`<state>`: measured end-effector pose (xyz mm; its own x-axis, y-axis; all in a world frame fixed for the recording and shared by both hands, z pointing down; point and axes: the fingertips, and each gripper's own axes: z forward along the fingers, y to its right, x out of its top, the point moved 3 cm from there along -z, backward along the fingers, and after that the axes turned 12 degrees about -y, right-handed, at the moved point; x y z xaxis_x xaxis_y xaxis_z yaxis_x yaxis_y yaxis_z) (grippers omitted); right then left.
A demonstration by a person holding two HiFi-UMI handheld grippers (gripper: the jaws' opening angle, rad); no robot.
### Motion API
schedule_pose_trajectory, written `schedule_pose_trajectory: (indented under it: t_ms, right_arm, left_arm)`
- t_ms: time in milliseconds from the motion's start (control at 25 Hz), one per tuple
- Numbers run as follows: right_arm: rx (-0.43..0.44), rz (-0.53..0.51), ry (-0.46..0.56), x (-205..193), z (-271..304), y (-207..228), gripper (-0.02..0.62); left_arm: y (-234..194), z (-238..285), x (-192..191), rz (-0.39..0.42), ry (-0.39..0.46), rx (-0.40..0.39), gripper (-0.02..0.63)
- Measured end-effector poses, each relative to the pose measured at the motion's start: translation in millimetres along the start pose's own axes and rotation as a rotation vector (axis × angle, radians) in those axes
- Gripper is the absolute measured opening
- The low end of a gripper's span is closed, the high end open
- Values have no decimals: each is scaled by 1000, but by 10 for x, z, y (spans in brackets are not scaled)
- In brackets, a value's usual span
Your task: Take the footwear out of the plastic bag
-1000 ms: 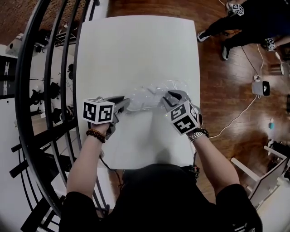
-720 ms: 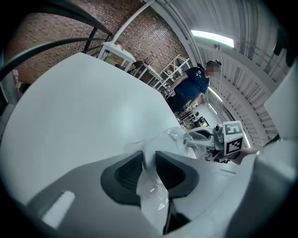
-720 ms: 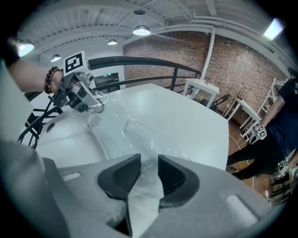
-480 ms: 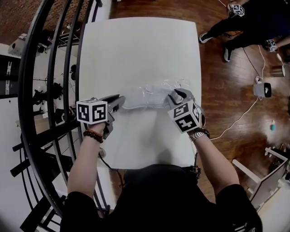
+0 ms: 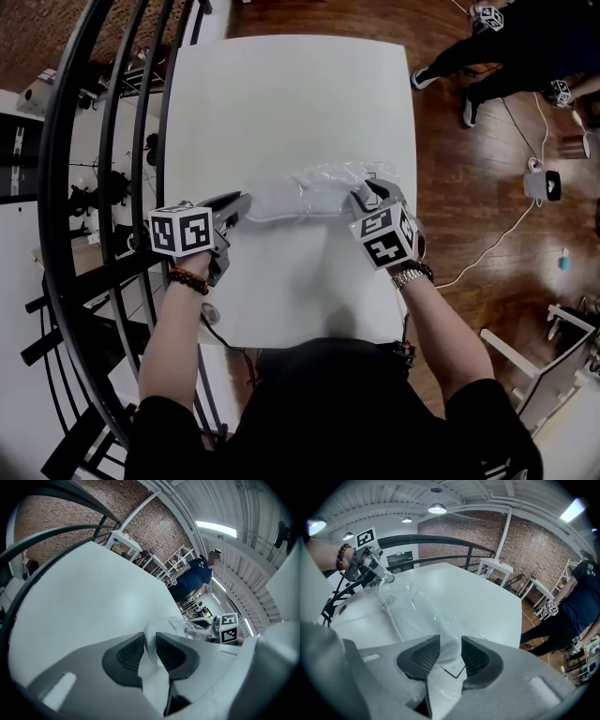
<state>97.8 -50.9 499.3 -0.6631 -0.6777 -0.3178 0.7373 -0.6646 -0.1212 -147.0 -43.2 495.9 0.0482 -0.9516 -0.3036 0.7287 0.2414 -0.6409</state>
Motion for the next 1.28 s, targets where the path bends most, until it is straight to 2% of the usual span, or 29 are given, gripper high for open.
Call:
schedule_pose_trajectory:
  t_ms: [520,680,840,920,1000,1160,1280]
  right_arm:
    - [-6,39,7,20,-37,63,132]
    - [-1,34,3,17,-31,73,130]
    - [0,25,-6,23,-8,76,130]
    - [1,21,-9,28,3,77,130]
    - [4,22,-11,16,12,82,130]
    - [10,28,-13,33,21,73,130]
    - [9,22,-15,39,28,57,122]
  left_arm:
    - [-120,-223,8,-32,43,19,67]
    - [-132,-166,-62,-54,28,8,69]
    - [-173,-73,-113,-56,6,15,100]
    - [-202,-4,-161,-62,-22,23,180]
    - [-213,65,-194,-74,-42,21,221]
    - [-158,146,-177,-111,-53,-49,222]
    - [-141,184,-168,-129,-49,-80,178]
